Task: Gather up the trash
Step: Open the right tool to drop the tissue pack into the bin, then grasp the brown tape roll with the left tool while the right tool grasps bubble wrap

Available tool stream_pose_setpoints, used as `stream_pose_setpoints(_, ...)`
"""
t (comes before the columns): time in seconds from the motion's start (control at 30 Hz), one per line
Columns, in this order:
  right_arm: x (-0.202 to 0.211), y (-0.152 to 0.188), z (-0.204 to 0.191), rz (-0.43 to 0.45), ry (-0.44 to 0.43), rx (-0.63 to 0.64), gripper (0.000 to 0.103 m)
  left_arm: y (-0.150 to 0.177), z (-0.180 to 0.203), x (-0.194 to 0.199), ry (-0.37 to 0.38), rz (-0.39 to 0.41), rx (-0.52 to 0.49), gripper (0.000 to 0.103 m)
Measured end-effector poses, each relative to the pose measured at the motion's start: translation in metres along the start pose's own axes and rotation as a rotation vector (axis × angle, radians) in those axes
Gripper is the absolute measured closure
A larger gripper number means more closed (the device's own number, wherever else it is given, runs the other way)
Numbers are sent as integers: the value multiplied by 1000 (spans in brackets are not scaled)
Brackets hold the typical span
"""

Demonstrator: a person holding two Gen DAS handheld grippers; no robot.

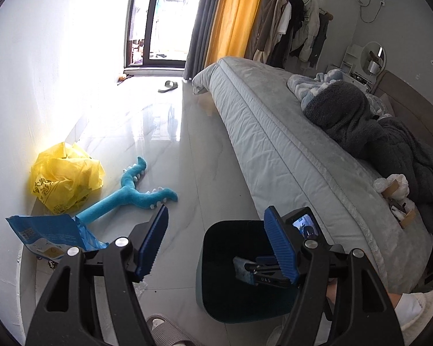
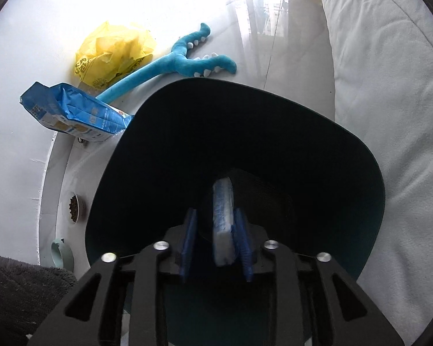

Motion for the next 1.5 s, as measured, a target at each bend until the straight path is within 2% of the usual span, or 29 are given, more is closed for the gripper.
stream_pose_setpoints(0.03,3,0,-1,3,3,3,53,-3,2,2,3,10,-2,31)
stream_pose_setpoints(0.23,38,-3,-9,68,-34,26,45,-17,19,15,28,70,-19,27)
stream_pose_setpoints(0.43,94,-11,-16,200,-80,59,35,-25,51,23,41,120,-80,21)
stream_pose_setpoints(0.7,162,-12,3,343,-95,47,33,-34,99,33,108,171,-97,16)
stream_pose_setpoints(1.03,243,8,57,506,-21,35,29,-43,146,42,165,206,-78,14)
stream_pose_setpoints(1.27,284,35,105,586,53,1,27,-32,196,26,211,175,-119,14)
stream_pose_setpoints(1.5,318,68,168,640,111,-97,27,-11,249,13,257,142,-194,14)
Point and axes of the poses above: each gripper's, at about its wrist camera, not at the fingertips, and x roughly against the way its jaws point, z to its right, y to its underside, the point moved 9 cm from there along -x, roughly the way its jaws point, and after that the axes turned 6 degrees about x, right-handed, at the moved point
